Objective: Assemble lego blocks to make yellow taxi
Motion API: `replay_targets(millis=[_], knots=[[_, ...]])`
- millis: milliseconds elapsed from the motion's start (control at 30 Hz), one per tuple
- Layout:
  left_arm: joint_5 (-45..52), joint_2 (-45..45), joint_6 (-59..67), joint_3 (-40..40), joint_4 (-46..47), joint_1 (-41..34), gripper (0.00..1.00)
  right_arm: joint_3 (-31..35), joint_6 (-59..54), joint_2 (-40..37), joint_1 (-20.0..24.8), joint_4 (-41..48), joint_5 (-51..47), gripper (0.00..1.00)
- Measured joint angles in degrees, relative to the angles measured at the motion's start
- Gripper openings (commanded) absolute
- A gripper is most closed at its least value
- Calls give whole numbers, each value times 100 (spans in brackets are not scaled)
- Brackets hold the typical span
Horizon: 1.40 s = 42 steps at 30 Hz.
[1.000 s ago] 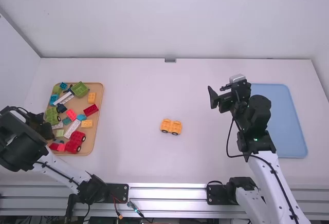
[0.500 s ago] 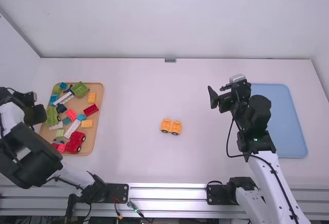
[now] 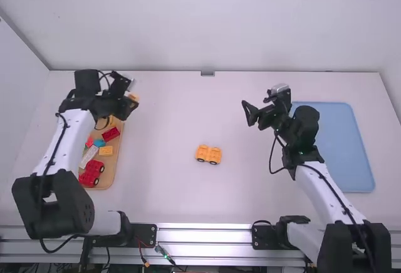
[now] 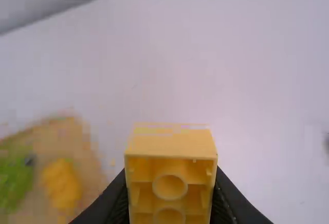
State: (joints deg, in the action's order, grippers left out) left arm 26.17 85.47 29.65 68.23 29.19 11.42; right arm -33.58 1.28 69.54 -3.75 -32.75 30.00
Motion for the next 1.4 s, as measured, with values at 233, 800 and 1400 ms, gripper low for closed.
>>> replay_targets(millis=[233,800,1400], knots=[[1182,0,164,-295,-1169,-1174,2,-59,160,968,0,-1510,1969,99],[3834,2,-1073,-2168,-5042,-1779,2,-1685,1687,3222,-778,-3394,5233,97],[4690,0,-1578,-2234,-5475,-1845,2,-2052,1198,3279,-1342,-2260,5241,85]])
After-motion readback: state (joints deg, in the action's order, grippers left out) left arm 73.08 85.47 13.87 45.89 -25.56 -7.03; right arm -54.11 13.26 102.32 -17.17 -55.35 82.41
